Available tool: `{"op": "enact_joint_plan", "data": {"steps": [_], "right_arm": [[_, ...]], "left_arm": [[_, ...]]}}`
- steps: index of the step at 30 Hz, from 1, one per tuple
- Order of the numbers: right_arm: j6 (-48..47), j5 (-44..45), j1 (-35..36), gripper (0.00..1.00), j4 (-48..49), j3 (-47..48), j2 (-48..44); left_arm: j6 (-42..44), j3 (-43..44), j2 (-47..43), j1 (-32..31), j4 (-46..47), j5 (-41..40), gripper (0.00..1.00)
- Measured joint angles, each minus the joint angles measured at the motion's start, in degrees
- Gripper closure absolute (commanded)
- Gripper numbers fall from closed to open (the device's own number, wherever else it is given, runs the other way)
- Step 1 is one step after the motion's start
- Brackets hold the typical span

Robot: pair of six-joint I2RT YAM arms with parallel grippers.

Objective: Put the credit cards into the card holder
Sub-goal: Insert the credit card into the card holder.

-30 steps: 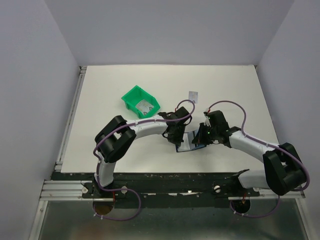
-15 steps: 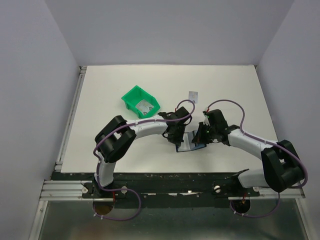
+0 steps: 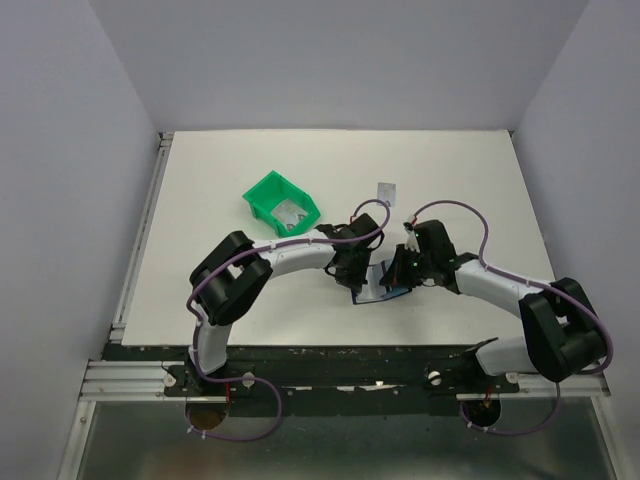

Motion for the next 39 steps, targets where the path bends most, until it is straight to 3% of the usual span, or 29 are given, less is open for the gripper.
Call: {"op": "enact_joint_plan", "data": {"steps": [15,29,39], "right_arm": [[0.6,-3.4,0.0,1.00,4.1,-1.5,0.9],[-0.8,5.4,0.0,1.00,-5.6,0.9,-3.1],[-0.8,6.3,0.0,1.00,-6.8,2.5,-1.4]], "left_arm": [[0.6,0.2,0.1,0.0,-0.2,0.0,0.92],[0.7,0.6,0.3,0.0,-0.3,0.0,0.92],[0.8,0.7,0.4,0.0,-0.2,0.0,0.92]]}}
